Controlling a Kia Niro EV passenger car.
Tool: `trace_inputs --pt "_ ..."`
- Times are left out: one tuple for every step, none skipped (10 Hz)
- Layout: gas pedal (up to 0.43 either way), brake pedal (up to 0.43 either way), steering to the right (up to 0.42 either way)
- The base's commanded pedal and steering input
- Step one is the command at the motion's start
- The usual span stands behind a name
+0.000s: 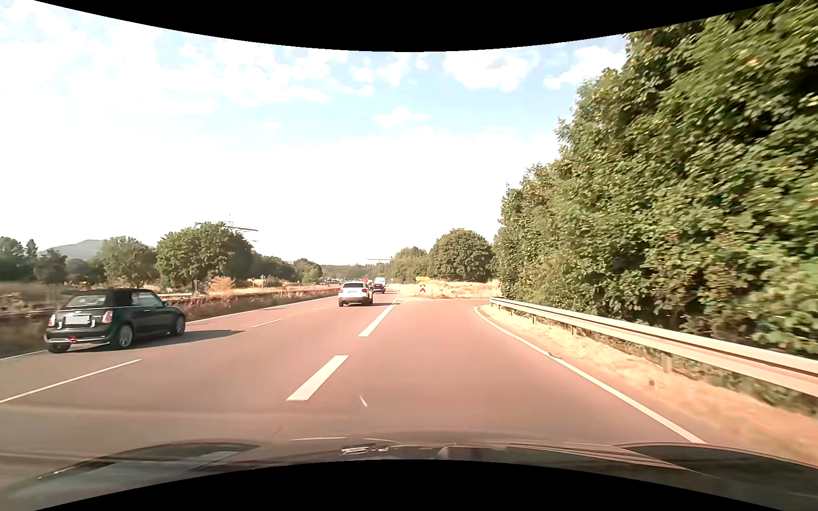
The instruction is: Follow the waypoints while adhering to traffic rules and regulations
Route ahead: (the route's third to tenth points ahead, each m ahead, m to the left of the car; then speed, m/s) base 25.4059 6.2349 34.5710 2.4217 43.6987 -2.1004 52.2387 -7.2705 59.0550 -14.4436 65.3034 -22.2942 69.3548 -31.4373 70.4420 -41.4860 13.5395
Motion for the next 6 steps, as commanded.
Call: trace_inputs --pt "0.0 0.213 -0.002" --pt "0.0 0.213 -0.002" --pt "0.0 0.207 -0.002" --pt "0.0 0.207 -0.002" --pt "0.0 0.207 -0.002" --pt "0.0 0.207 -0.001"
